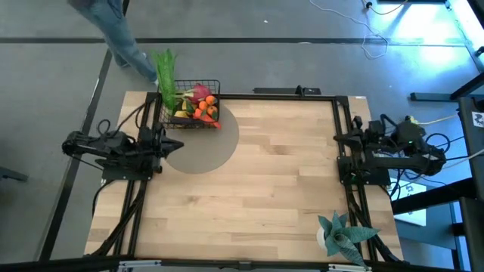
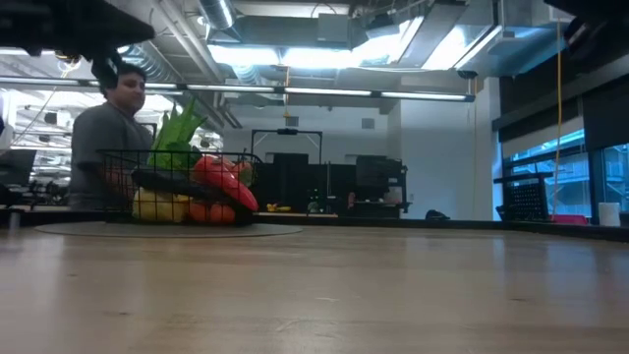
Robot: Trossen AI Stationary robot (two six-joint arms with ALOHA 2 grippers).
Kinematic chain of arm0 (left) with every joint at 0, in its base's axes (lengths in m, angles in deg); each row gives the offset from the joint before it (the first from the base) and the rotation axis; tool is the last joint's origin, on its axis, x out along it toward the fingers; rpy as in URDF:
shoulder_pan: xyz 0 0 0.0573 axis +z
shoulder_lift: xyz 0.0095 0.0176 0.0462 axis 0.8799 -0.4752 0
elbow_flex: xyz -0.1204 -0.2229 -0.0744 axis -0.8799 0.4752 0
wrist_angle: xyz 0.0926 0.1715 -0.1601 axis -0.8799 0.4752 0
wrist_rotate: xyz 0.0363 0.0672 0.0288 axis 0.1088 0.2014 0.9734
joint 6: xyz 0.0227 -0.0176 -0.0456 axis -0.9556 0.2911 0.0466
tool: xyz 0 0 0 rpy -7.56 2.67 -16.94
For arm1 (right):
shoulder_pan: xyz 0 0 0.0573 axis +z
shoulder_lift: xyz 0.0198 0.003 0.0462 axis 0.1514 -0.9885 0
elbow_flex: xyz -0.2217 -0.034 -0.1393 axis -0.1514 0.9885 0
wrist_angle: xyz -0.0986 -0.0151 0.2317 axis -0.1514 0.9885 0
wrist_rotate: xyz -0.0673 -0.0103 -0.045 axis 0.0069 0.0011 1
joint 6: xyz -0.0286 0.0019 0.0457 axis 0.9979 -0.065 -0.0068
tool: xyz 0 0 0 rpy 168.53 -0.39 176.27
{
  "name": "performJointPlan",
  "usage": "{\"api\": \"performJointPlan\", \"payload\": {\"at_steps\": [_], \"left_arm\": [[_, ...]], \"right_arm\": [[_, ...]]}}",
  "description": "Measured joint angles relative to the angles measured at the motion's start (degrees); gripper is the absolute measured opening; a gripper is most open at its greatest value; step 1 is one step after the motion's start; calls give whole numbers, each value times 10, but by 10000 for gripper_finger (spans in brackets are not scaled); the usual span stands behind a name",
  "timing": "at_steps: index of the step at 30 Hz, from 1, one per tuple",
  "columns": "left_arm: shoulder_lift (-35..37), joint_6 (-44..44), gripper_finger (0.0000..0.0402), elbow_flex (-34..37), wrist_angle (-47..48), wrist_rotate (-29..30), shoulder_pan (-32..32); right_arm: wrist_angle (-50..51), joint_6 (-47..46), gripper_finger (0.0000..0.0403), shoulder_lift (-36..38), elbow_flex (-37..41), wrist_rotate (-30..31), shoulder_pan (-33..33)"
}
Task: Build produce basket
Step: Return to Home Position
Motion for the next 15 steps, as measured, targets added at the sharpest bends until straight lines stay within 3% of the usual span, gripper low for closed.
{"api": "performJointPlan", "payload": {"at_steps": [10, 15], "left_arm": [[0, -14, 0, 113, -131, -4, 0], [-1, -29, 0, 116, -124, -27, 0]], "right_arm": [[-195, 41, 0, 0, 145, -58, 0], [-271, 84, 0, 0, 207, -91, 0]]}}
